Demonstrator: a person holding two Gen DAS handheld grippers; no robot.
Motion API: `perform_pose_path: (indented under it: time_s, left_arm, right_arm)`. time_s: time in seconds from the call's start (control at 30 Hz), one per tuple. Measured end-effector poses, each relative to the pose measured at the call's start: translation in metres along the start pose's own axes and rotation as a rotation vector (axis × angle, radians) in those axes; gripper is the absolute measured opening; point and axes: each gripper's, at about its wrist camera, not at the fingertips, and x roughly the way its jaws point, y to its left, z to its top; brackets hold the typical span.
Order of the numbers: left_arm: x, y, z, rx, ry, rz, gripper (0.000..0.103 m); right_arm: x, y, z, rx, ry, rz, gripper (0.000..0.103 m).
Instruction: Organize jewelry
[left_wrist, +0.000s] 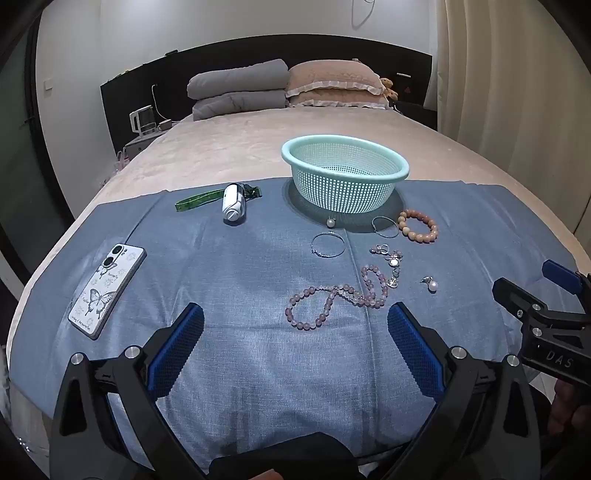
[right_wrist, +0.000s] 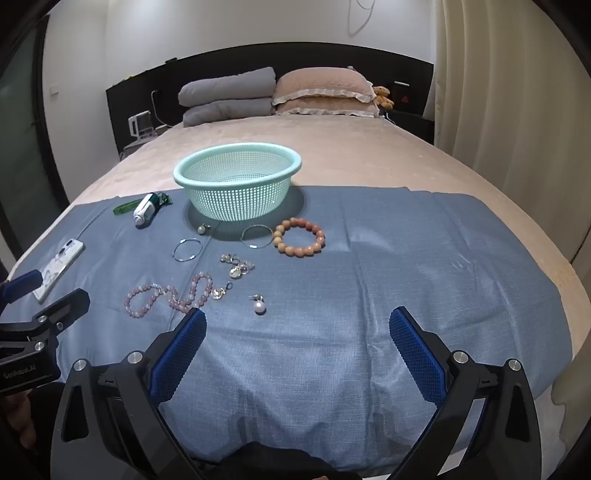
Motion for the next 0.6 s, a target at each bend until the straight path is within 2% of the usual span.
perform_pose_path:
  time_s: [0.6]
  left_arm:
    - [0.0009, 0.0033, -0.0007, -0.014, 0.009, -0.021, 0.097]
  right_arm:
    - [0.0021, 0.0004, 0.0008, -0.007, 0.010, 0.001, 0.095]
